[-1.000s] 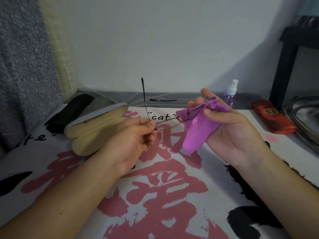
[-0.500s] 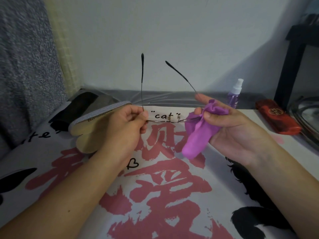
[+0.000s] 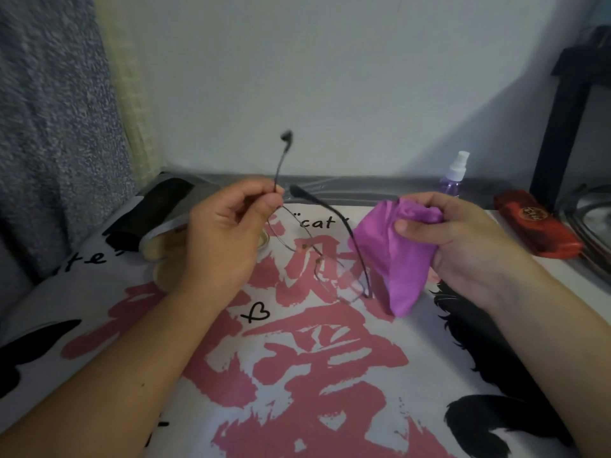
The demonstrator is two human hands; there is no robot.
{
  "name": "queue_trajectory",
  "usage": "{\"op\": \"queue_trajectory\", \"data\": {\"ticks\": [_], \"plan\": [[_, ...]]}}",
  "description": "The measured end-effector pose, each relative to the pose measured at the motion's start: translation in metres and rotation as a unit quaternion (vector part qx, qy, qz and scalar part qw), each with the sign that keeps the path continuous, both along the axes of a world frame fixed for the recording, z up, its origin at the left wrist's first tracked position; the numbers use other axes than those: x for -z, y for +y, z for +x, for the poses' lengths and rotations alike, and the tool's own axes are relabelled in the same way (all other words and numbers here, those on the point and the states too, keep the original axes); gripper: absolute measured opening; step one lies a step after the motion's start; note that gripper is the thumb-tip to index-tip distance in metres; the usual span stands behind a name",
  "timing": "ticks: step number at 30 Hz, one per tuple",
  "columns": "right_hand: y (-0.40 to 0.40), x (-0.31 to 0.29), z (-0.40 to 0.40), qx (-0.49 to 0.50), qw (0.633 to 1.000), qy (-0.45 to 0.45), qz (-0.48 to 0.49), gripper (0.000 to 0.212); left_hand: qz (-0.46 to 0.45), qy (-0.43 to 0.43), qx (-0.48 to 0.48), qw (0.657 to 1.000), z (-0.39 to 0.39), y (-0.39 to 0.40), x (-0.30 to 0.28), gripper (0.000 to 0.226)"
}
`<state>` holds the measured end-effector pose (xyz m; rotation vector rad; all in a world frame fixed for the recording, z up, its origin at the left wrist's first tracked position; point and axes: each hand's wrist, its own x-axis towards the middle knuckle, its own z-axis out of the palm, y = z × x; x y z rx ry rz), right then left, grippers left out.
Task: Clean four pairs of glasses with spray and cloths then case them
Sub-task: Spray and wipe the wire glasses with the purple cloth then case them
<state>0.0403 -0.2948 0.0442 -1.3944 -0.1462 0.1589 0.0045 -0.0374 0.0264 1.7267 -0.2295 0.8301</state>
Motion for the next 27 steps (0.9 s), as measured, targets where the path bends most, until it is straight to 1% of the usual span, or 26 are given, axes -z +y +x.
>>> {"op": "queue_trajectory", "data": {"ticks": [2, 4, 6, 7, 9, 11, 13, 16, 17, 18, 20, 22, 23, 24, 26, 27], "plan": [[0.004, 0.002, -0.001, 0.035, 0.999, -0.006, 0.02, 0.023, 0.024, -0.019, 0.027, 0.999, -0.003, -0.006, 0.002, 0.025], [0.01, 0.005, -0.005, 0.039, 0.999, 0.002, 0.035, 0.02, 0.069, -0.044, 0.043, 0.996, -0.006, -0.009, 0.001, 0.024], [0.017, 0.007, -0.01, -0.001, 0.999, 0.015, 0.04, 0.026, 0.106, -0.063, 0.053, 0.991, -0.008, -0.01, 0.0, 0.021], [0.02, 0.007, -0.013, -0.029, 0.999, 0.022, 0.029, 0.027, 0.111, -0.068, 0.054, 0.99, -0.009, -0.01, 0.0, 0.02], [0.025, 0.008, -0.018, -0.093, 0.995, 0.034, -0.018, 0.024, 0.103, -0.071, 0.045, 0.991, -0.008, -0.009, 0.001, 0.026], [0.028, 0.008, -0.023, -0.15, 0.986, 0.054, -0.042, 0.022, 0.092, -0.068, 0.033, 0.993, -0.005, -0.007, 0.002, 0.028], [0.027, 0.009, -0.026, -0.205, 0.975, 0.068, -0.047, 0.032, 0.078, -0.064, 0.022, 0.995, -0.003, -0.005, 0.003, 0.027], [0.023, 0.01, -0.026, -0.271, 0.958, 0.097, -0.02, 0.063, 0.065, -0.069, 0.0, 0.995, -0.002, -0.003, 0.003, 0.024], [0.021, 0.01, -0.025, -0.289, 0.952, 0.103, -0.008, 0.069, 0.064, -0.072, -0.006, 0.995, -0.003, -0.003, 0.002, 0.021], [0.021, 0.009, -0.025, -0.308, 0.945, 0.104, 0.0, 0.071, 0.06, -0.074, -0.01, 0.995, -0.003, -0.002, 0.002, 0.018], [0.022, 0.009, -0.024, -0.34, 0.934, 0.106, 0.013, 0.066, 0.049, -0.078, -0.016, 0.996, -0.003, -0.001, 0.001, 0.015], [0.023, 0.006, -0.024, -0.353, 0.926, 0.125, 0.047, 0.067, 0.052, -0.084, -0.023, 0.995, -0.003, -0.002, -0.001, 0.013], [0.022, 0.005, -0.024, -0.354, 0.924, 0.132, 0.055, 0.064, 0.056, -0.085, -0.024, 0.994, -0.003, -0.002, -0.001, 0.013], [0.023, 0.005, -0.025, -0.352, 0.925, 0.135, 0.053, 0.055, 0.061, -0.087, -0.025, 0.994, -0.004, -0.002, -0.002, 0.014], [0.022, 0.008, -0.026, -0.329, 0.936, 0.126, 0.017, 0.035, 0.07, -0.094, -0.019, 0.993, -0.005, -0.003, -0.003, 0.02], [0.021, 0.011, -0.024, -0.319, 0.94, 0.123, 0.008, 0.034, 0.075, -0.098, -0.015, 0.992, -0.006, -0.003, -0.004, 0.024]]}}
